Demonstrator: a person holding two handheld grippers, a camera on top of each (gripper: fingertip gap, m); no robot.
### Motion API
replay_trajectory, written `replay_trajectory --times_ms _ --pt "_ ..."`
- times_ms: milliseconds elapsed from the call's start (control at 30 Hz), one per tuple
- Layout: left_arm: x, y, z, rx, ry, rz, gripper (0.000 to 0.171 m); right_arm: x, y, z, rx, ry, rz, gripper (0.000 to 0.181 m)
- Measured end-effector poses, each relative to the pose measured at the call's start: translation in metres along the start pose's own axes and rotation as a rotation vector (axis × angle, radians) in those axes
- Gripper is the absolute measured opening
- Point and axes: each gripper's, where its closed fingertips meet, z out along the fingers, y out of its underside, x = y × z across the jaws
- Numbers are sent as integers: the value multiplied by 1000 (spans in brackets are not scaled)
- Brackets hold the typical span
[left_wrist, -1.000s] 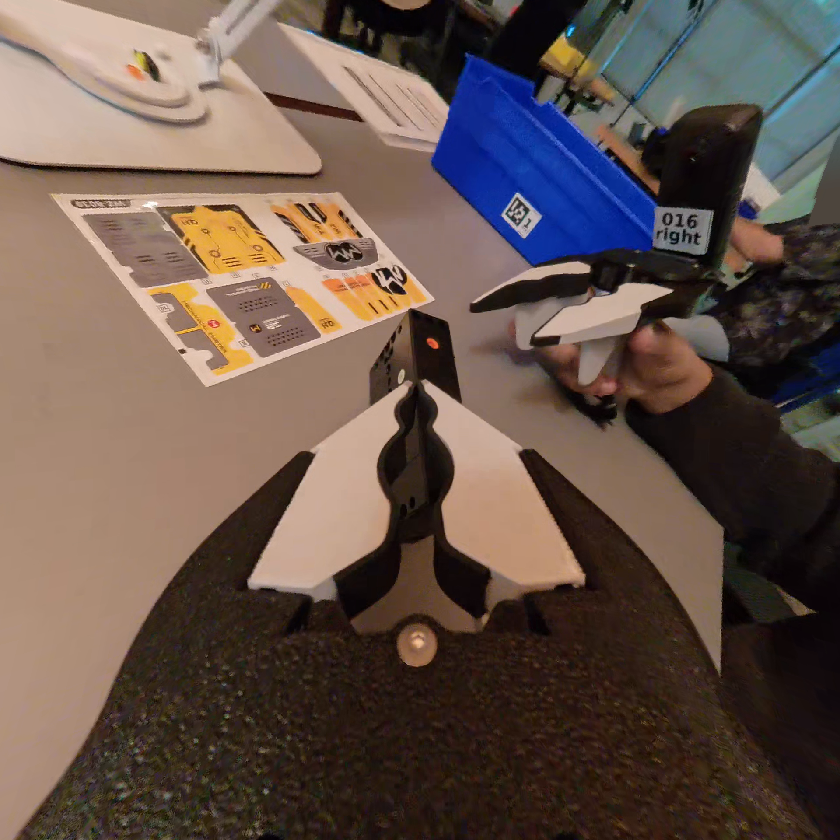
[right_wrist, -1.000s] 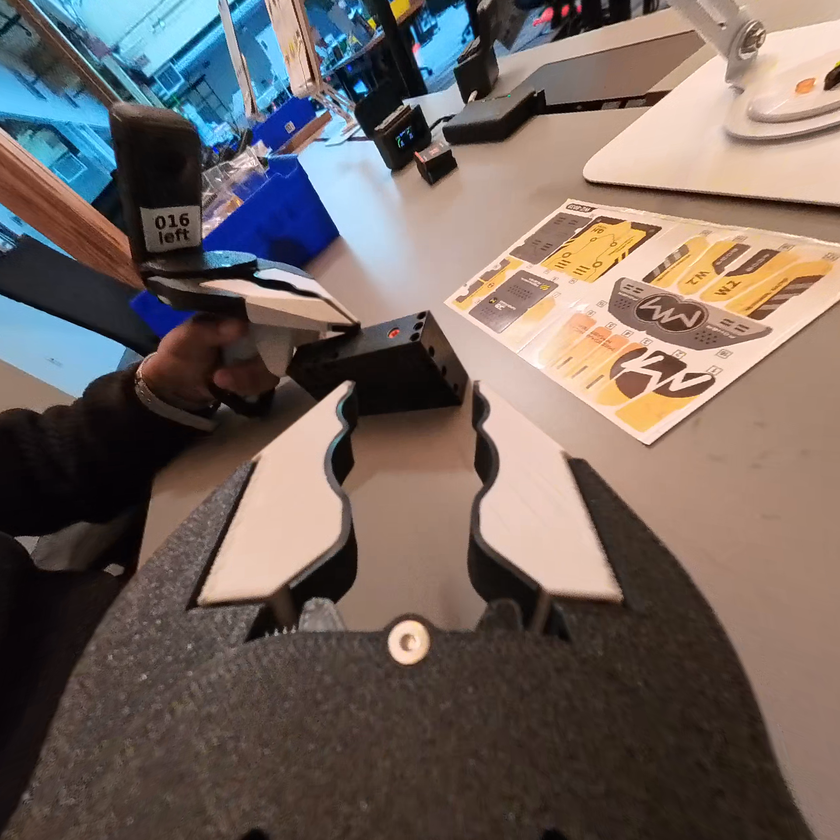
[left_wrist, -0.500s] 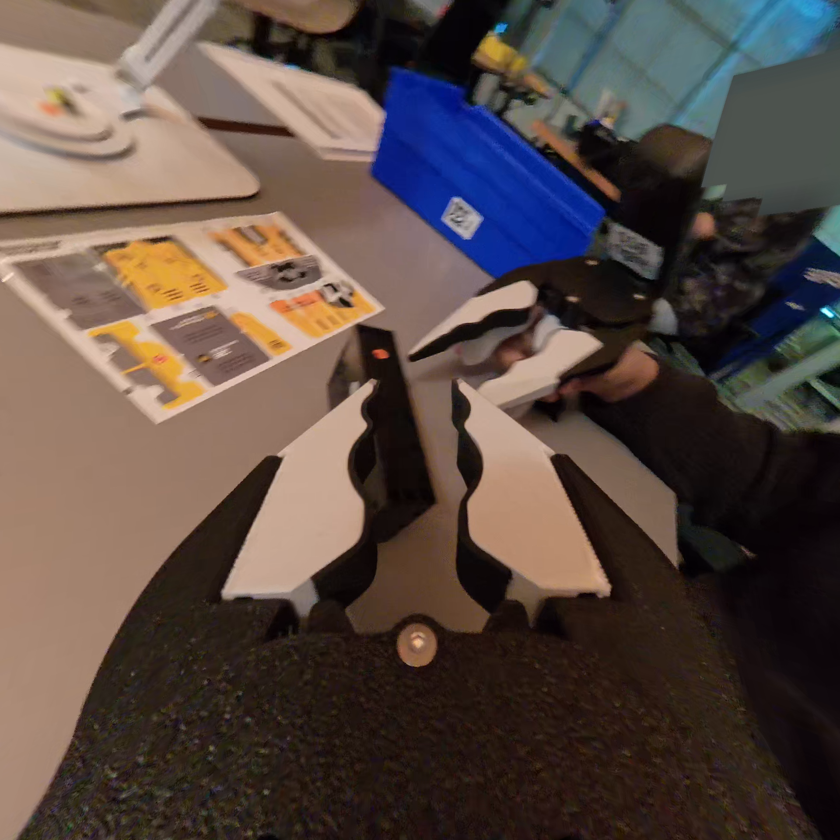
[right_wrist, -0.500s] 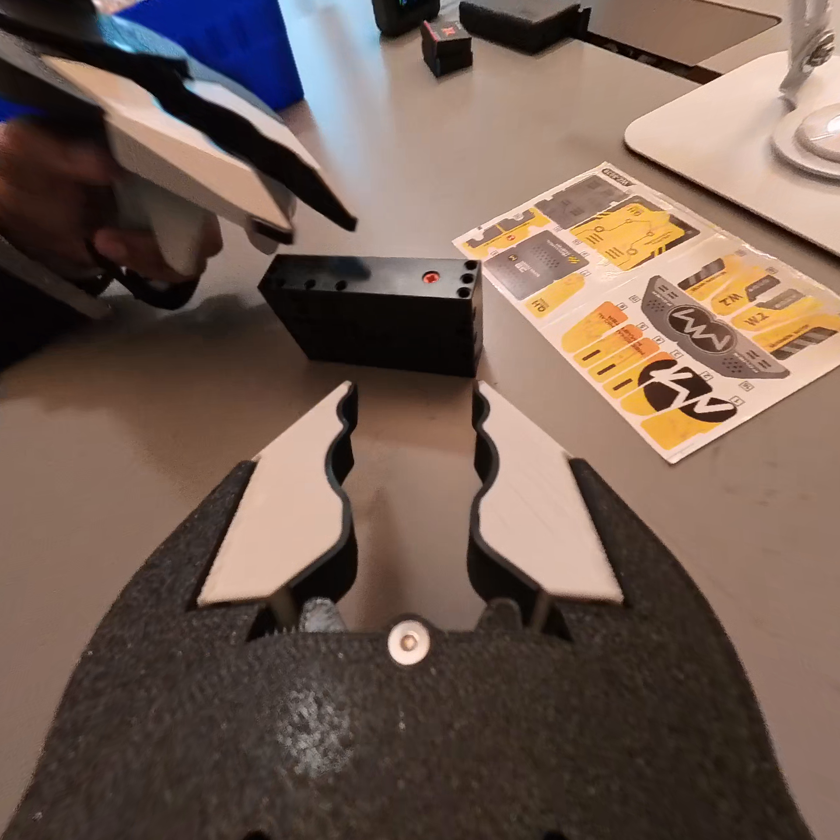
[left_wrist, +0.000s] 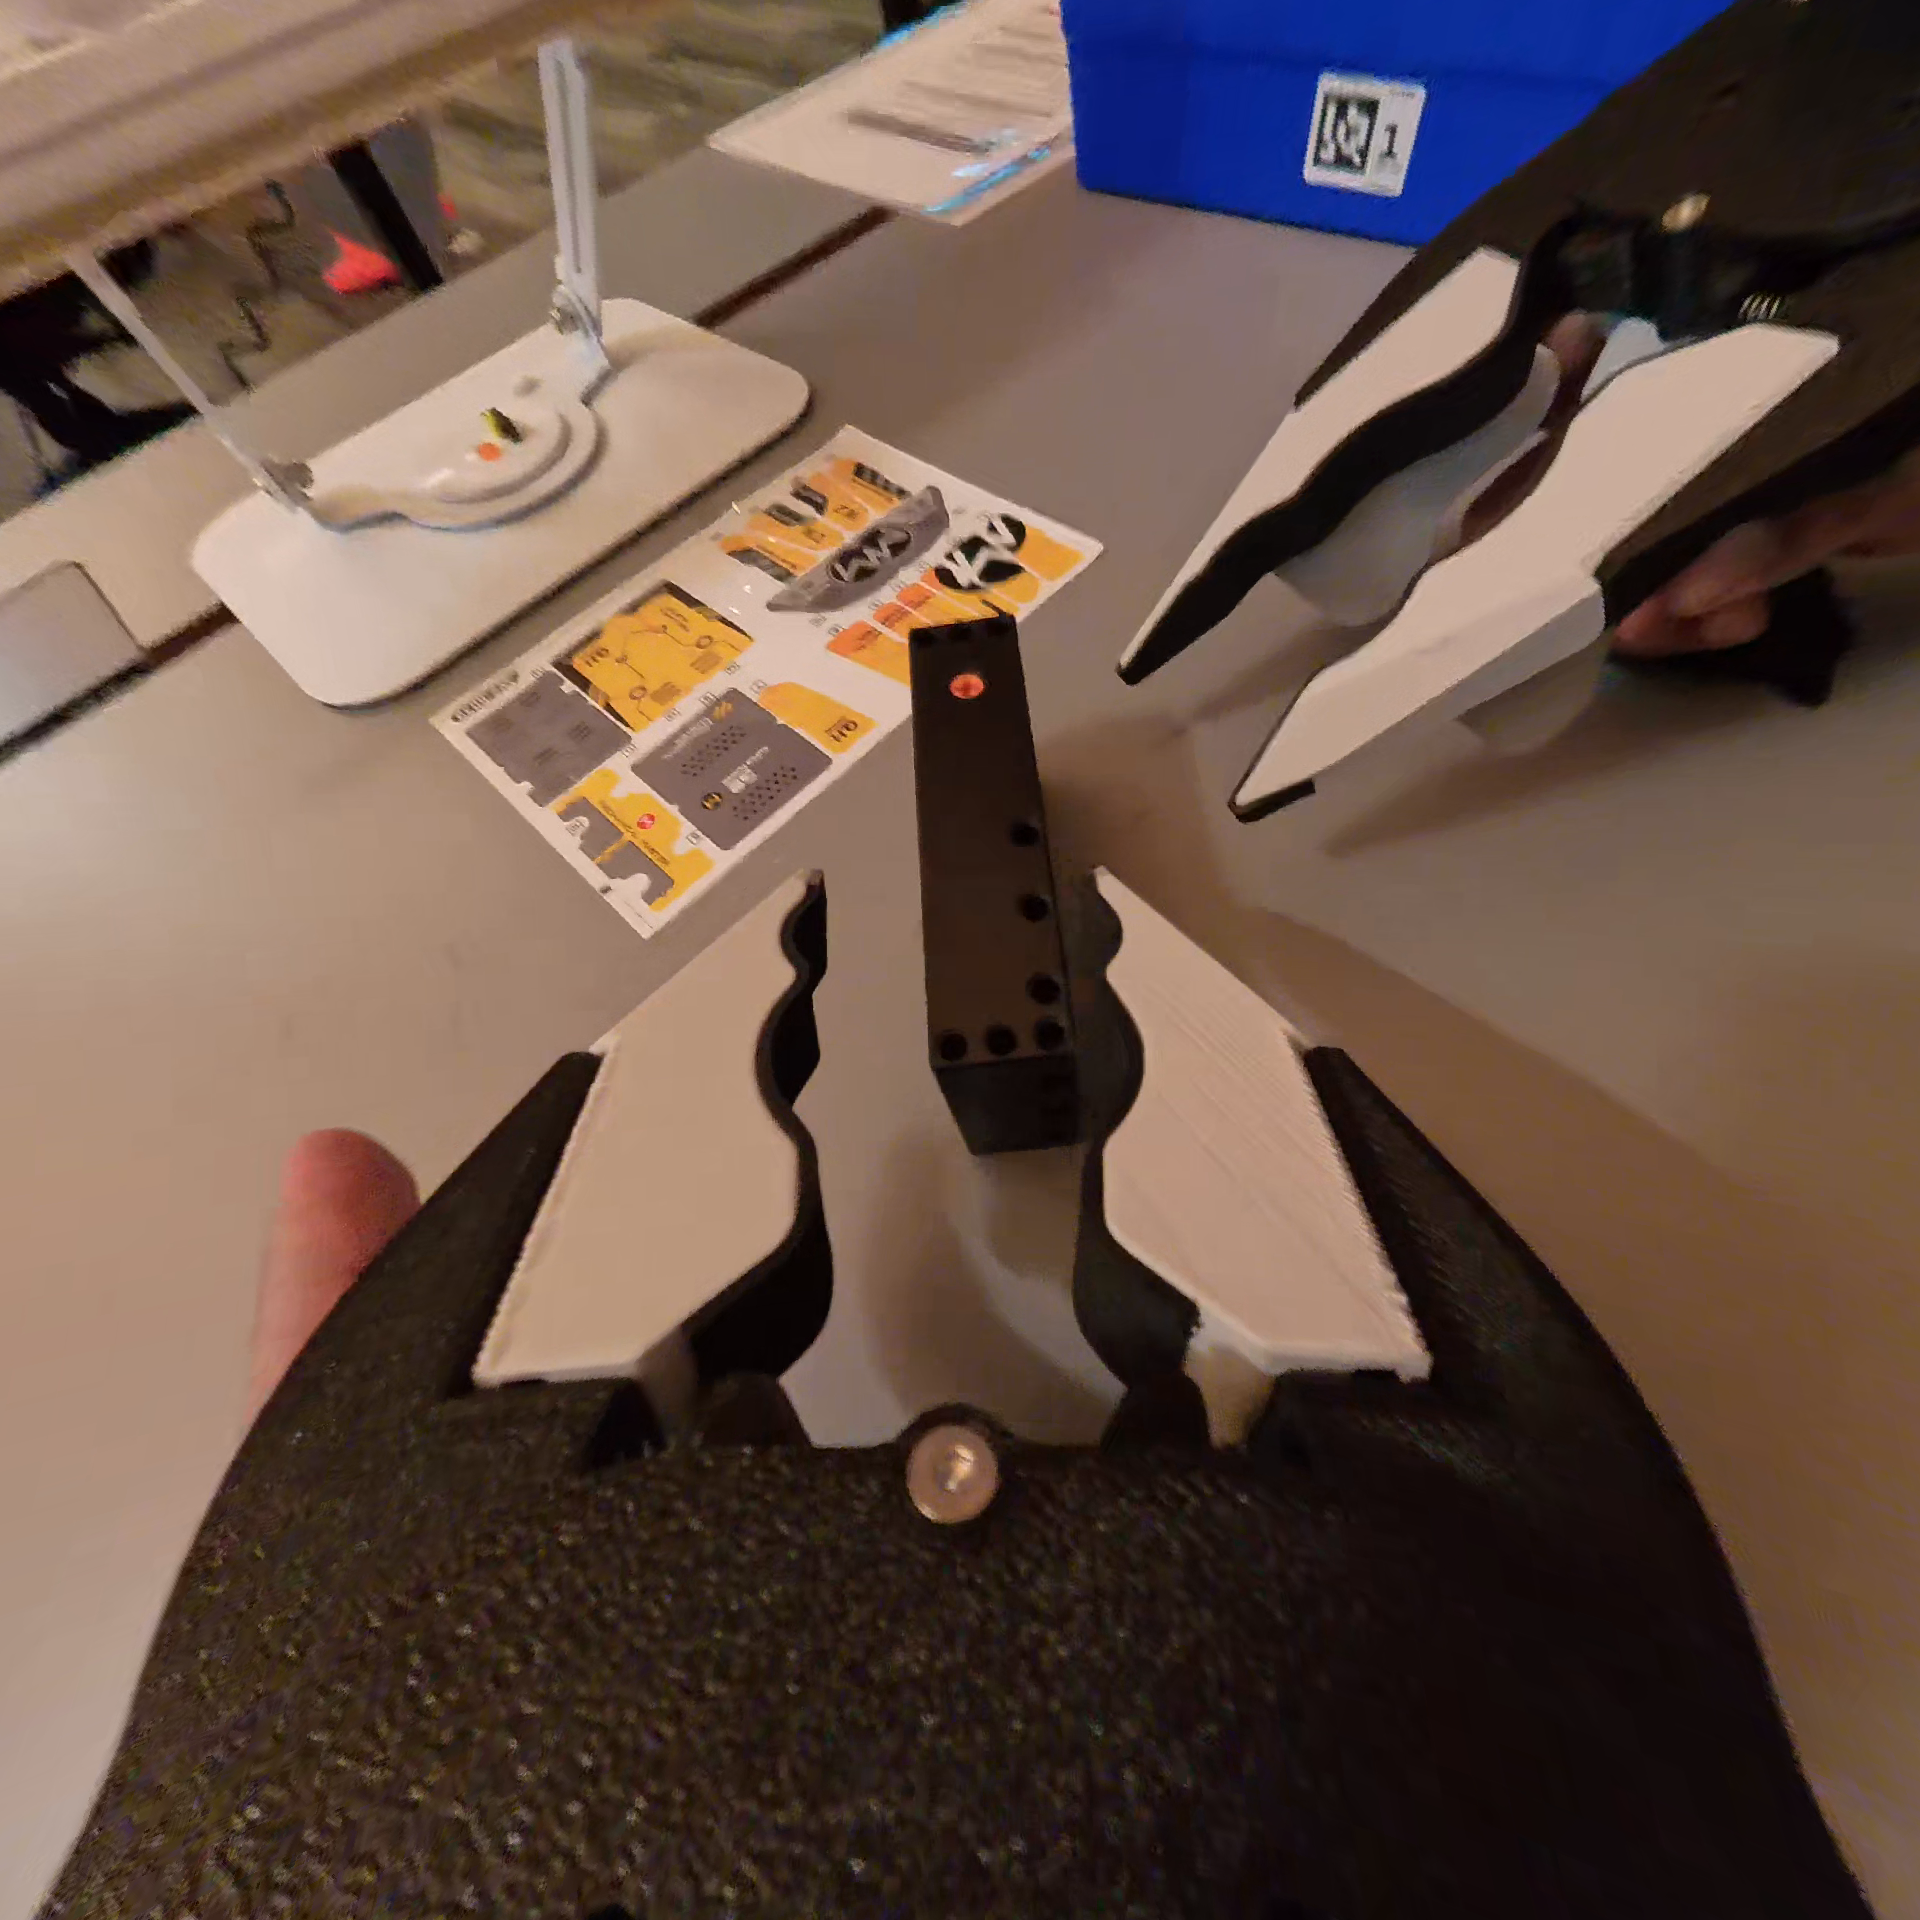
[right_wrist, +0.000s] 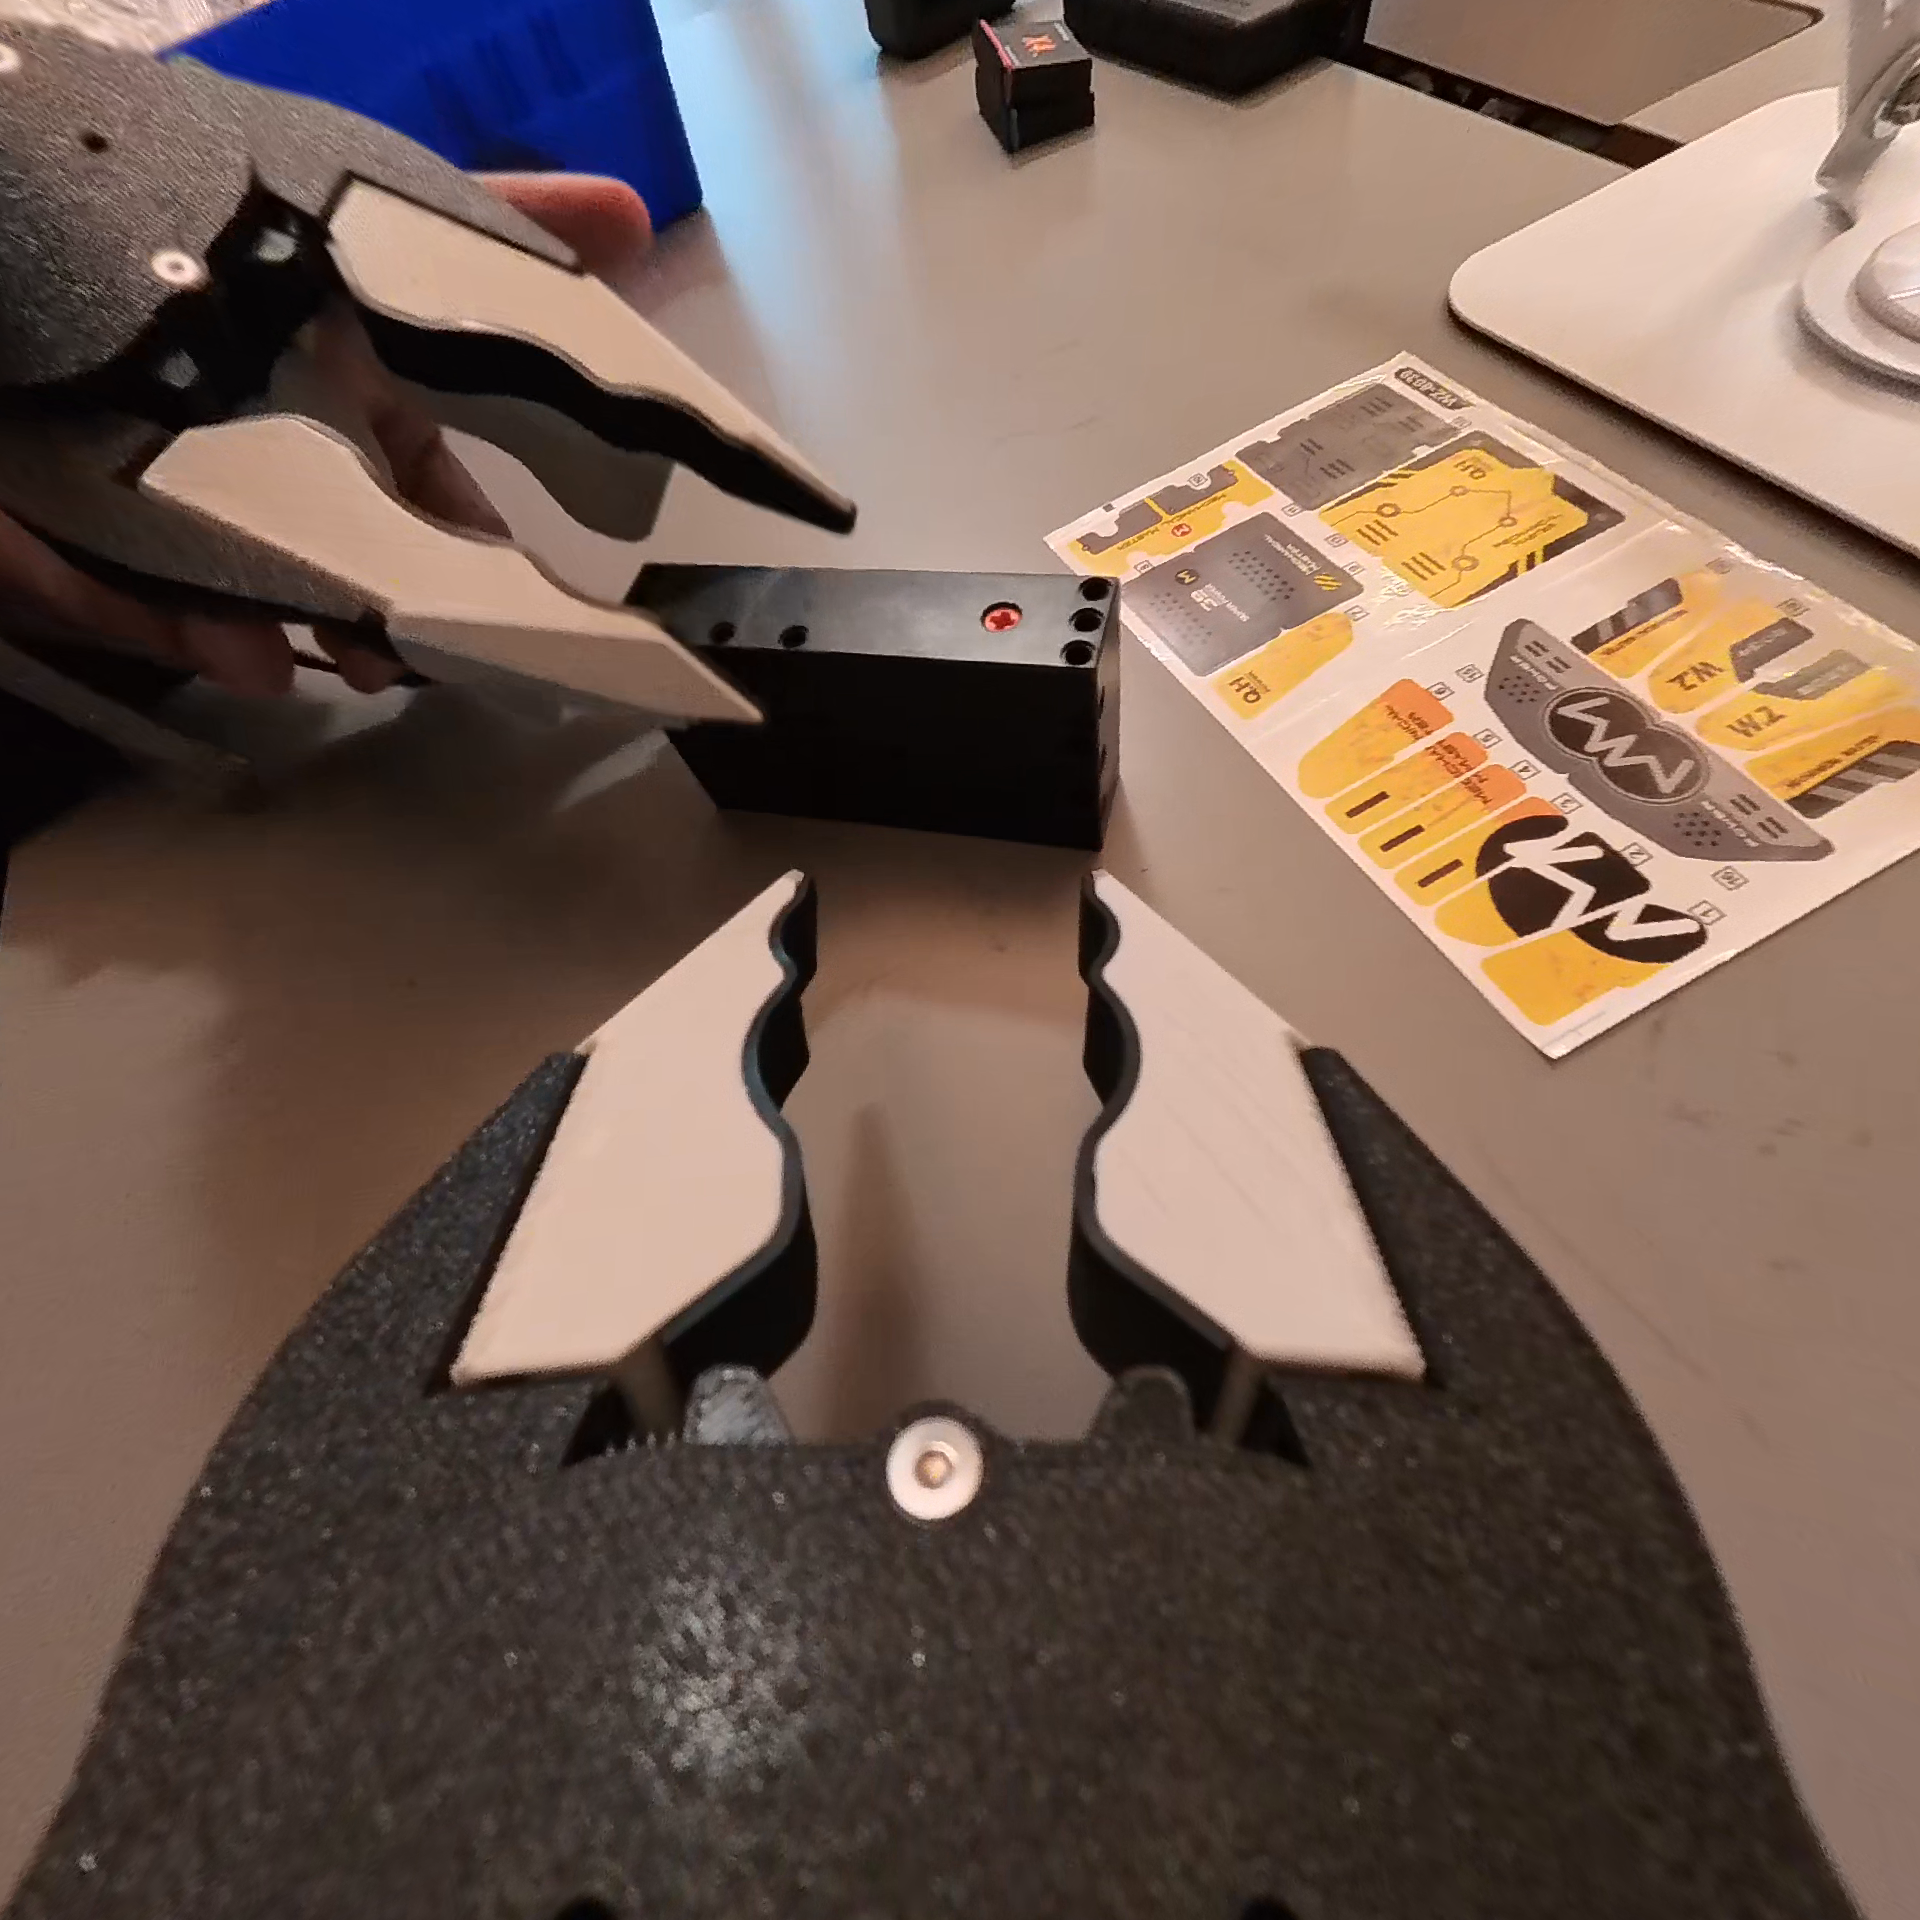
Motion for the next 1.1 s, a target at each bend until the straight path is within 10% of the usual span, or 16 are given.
replay_trajectory --times_ms 533,867,1100 --pt "0 10 1 -42 58 -108 25 3 -5 -3 33 29 -19 51" --pt "7 4 -10 3 480 -711 26 -19 -23 -8 122 166 -454 51" --pt "40 12 -13 -105 704 -769 25 -50 -5 -1 41 47 -578 51"
